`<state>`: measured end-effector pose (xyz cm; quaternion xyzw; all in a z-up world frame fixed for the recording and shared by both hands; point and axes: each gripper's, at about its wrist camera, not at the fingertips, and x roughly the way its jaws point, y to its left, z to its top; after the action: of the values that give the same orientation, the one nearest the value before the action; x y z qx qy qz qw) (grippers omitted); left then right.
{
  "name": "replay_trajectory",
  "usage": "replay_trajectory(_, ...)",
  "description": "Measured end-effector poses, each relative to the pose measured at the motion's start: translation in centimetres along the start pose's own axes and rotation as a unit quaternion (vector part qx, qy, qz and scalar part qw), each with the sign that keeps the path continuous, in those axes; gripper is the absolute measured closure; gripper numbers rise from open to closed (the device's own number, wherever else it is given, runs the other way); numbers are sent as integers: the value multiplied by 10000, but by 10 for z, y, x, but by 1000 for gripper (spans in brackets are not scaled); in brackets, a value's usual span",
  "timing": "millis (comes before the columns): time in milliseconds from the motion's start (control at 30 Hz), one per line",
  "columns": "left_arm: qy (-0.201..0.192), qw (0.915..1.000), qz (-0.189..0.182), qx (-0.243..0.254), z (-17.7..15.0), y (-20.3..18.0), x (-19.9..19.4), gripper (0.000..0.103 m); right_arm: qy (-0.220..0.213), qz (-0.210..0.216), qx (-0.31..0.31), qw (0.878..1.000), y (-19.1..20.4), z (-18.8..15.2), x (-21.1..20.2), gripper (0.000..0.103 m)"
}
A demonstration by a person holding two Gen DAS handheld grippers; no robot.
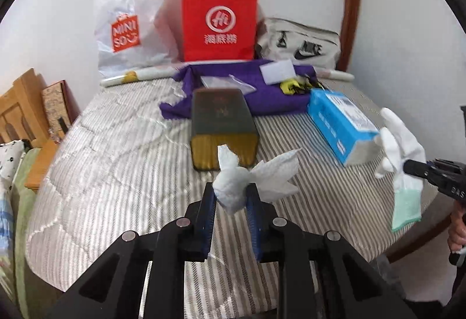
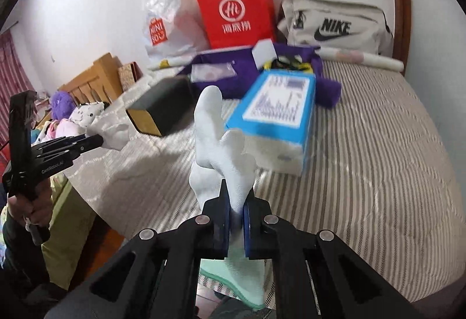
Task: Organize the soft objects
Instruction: 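Carry the tissue with the left gripper while the right carries the glove toward the towel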
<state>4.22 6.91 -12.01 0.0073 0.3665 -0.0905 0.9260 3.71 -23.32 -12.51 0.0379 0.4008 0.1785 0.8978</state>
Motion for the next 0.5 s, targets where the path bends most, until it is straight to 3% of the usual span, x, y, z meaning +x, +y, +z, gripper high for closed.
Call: replay_trajectory(500,-188,9997,72,-106,54,1,-14,83,-308,10,52,9995,-16,45,-12,96)
